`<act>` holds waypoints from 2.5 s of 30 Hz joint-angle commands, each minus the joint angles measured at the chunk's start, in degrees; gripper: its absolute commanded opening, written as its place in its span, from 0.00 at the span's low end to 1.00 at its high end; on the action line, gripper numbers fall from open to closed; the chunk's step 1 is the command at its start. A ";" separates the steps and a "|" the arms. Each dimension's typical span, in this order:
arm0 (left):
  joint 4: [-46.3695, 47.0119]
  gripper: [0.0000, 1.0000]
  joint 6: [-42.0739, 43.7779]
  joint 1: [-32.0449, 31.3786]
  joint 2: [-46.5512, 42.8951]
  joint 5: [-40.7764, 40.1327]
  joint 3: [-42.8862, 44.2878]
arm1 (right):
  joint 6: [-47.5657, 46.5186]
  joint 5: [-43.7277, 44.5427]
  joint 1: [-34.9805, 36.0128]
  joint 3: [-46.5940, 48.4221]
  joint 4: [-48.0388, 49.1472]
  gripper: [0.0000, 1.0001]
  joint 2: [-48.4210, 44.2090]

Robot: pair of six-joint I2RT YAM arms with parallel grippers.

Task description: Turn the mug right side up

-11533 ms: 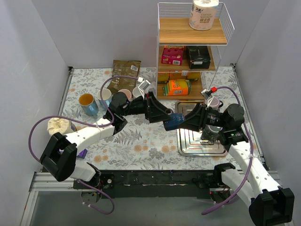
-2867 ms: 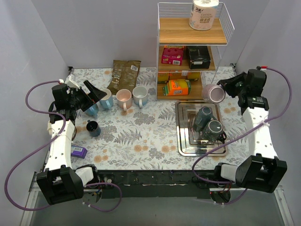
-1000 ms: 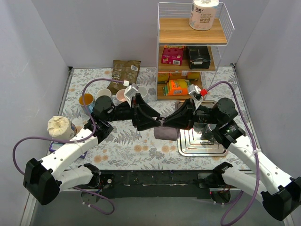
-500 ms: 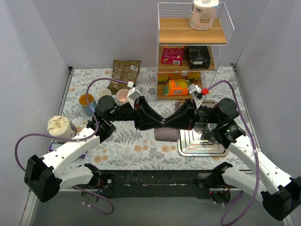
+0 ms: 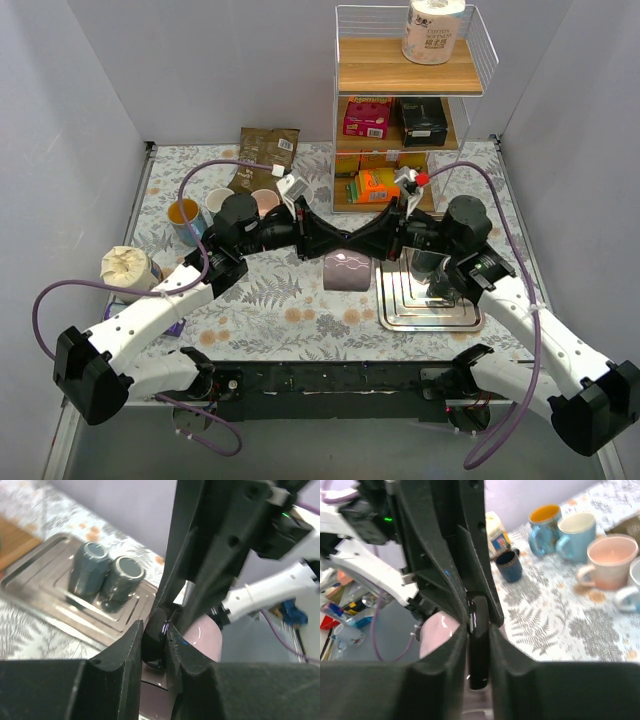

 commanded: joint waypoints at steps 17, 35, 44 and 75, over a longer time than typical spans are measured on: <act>-44.62 0.00 -7.89 -0.80 7.71 -48.50 7.70 | -12.41 29.97 2.40 -0.74 -15.54 0.93 7.25; -54.74 0.00 -7.20 18.53 19.23 -35.50 11.92 | -10.66 25.13 2.40 -9.19 -6.83 0.90 -3.30; -58.86 0.00 -7.03 23.01 19.67 -41.81 12.36 | -10.13 24.87 2.40 -10.94 -5.78 0.90 -4.45; -61.78 0.40 -6.06 30.14 29.69 -54.92 16.84 | -9.86 26.62 2.40 -9.80 -9.29 0.89 -3.57</act>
